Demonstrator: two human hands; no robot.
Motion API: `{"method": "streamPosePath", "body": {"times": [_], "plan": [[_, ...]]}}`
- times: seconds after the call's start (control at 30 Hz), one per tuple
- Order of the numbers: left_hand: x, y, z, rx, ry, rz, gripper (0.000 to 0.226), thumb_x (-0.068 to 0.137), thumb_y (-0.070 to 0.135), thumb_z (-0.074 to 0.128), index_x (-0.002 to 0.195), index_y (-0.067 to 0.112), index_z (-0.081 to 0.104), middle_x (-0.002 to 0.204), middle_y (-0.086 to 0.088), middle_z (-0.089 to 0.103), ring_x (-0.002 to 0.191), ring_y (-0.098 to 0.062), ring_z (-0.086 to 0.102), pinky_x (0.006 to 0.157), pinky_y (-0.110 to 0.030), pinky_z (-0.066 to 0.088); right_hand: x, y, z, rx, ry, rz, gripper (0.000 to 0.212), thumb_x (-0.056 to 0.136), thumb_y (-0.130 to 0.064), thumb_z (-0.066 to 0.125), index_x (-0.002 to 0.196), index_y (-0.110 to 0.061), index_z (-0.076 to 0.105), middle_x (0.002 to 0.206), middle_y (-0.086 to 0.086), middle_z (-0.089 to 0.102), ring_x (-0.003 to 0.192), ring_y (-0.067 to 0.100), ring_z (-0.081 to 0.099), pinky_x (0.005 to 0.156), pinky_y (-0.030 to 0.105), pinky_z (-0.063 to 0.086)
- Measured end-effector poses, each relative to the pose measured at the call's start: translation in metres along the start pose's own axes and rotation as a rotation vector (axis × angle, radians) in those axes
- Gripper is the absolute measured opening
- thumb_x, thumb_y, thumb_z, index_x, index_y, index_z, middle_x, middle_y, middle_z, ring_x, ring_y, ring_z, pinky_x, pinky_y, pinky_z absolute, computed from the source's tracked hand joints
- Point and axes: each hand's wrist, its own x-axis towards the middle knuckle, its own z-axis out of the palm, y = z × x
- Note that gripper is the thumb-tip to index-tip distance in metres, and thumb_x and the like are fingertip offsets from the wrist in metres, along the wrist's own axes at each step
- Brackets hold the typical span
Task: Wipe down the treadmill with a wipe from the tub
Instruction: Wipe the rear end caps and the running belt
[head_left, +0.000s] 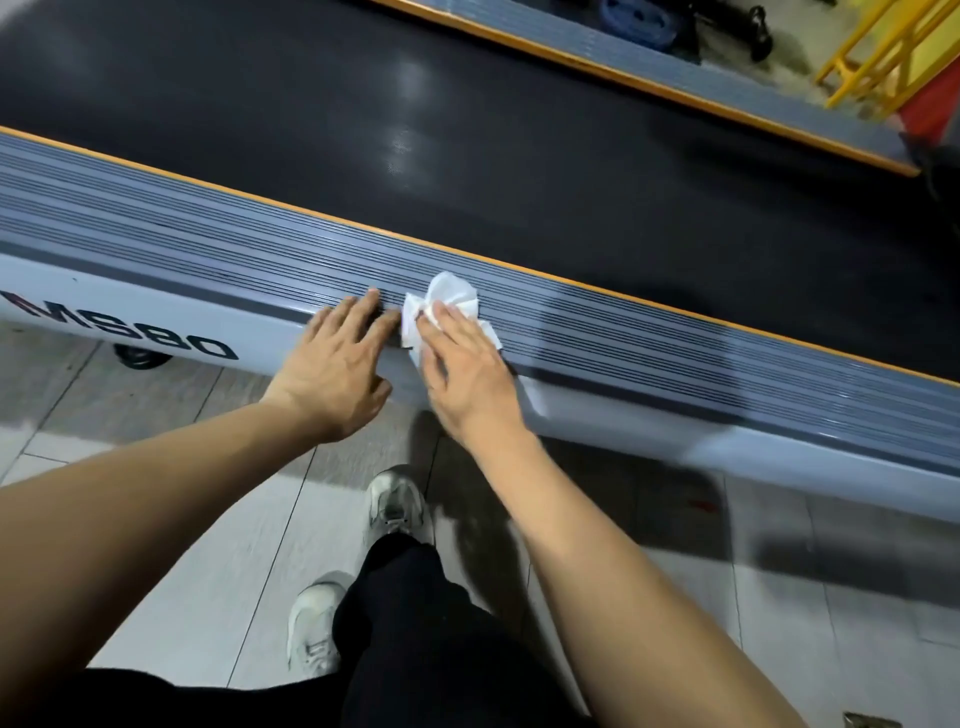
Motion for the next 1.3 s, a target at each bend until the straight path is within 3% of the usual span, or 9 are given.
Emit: {"method": "streamPosePath", "body": {"times": [0.17,0.3,0.43,0.53,0.63,0.77,0.9,1.17,1.3], "plan": [[-0.002,-0.028,0.005,-0.013,0.008,-0.092,0.078,0.101,0.044,0.049,0.162,0.039,0.002,0.169,-0.019,-0.004,0.156,-0.037,-0.002,0.128,-0.046,0.005,-0.025,0.098,-0.053,-0.157,0.175,0.269,0.058,0.1,-0.038,0.03,0.136,-0.003,0.059,0.142,0.016,0.057,0.136,0.032,0.049,0.115,0.044,0.036],[-0.002,-0.034,0.008,-0.025,-0.009,-0.064,0.082,0.102,0.044,0.05,0.158,0.048,-0.01,0.169,-0.019,-0.012,0.156,-0.035,-0.01,0.127,-0.045,0.003,0.005,0.126,-0.076,-0.269,0.081,0.543,0.068,0.098,-0.04,0.016,0.143,0.002,0.045,0.146,0.026,0.045,0.134,0.041,0.041,0.109,0.053,0.034],[0.002,-0.034,0.005,-0.002,-0.044,-0.081,0.084,0.103,0.044,0.048,0.156,0.048,-0.015,0.168,-0.017,-0.017,0.156,-0.032,-0.014,0.127,-0.044,-0.001,0.055,0.057,-0.026,-0.172,0.013,0.273,0.06,0.1,-0.034,0.025,0.141,0.003,0.047,0.145,0.023,0.048,0.133,0.039,0.044,0.114,0.049,0.033],[0.0,-0.033,0.004,0.058,-0.054,-0.096,0.084,0.103,0.046,0.047,0.155,0.049,-0.019,0.168,-0.015,-0.018,0.156,-0.031,-0.013,0.127,-0.047,-0.004,0.072,-0.005,0.004,-0.108,-0.156,0.054,0.054,0.107,-0.031,0.031,0.154,-0.005,0.035,0.162,0.017,0.029,0.151,0.031,0.024,0.124,0.041,0.013],[0.0,-0.034,0.005,0.117,-0.036,-0.09,0.086,0.102,0.048,0.047,0.154,0.049,-0.022,0.168,-0.013,-0.019,0.156,-0.031,-0.013,0.126,-0.05,-0.007,0.073,0.004,0.0,-0.144,-0.192,0.025,0.058,0.106,-0.039,0.019,0.155,-0.012,0.036,0.164,0.008,0.03,0.152,0.023,0.024,0.123,0.038,0.015],[-0.001,-0.041,0.004,0.049,-0.065,-0.059,0.091,0.101,0.043,0.053,0.154,0.05,-0.021,0.167,-0.012,-0.021,0.156,-0.032,-0.015,0.127,-0.046,-0.005,0.042,0.085,-0.035,-0.203,0.082,0.26,0.065,0.096,-0.039,0.019,0.136,-0.004,0.058,0.144,0.017,0.054,0.134,0.033,0.049,0.111,0.049,0.039],[-0.003,-0.042,-0.002,0.03,-0.103,-0.038,0.089,0.102,0.043,0.051,0.156,0.047,-0.019,0.167,-0.011,-0.023,0.156,-0.031,-0.017,0.126,-0.044,-0.008,0.032,0.106,-0.055,-0.233,0.117,0.511,0.058,0.1,-0.032,0.024,0.143,-0.001,0.048,0.148,0.024,0.046,0.14,0.038,0.038,0.116,0.049,0.029],[-0.04,-0.059,-0.018,0.146,-0.19,-0.009,0.088,0.102,0.037,0.048,0.16,0.027,-0.018,0.168,-0.002,-0.02,0.157,-0.025,-0.011,0.126,-0.041,0.004,0.098,-0.031,0.025,-0.139,-0.209,-0.016,0.052,0.106,-0.031,0.032,0.153,-0.009,0.036,0.161,0.016,0.032,0.148,0.032,0.029,0.119,0.042,0.024],[-0.033,-0.086,-0.015,0.102,-0.061,-0.052,0.084,0.102,0.041,0.048,0.163,0.024,-0.006,0.17,-0.01,-0.008,0.157,-0.031,0.002,0.128,-0.045,0.008,0.106,-0.02,0.023,-0.128,-0.228,-0.056,0.049,0.105,-0.032,0.03,0.147,-0.012,0.048,0.156,0.011,0.041,0.144,0.029,0.036,0.116,0.044,0.032]]}}
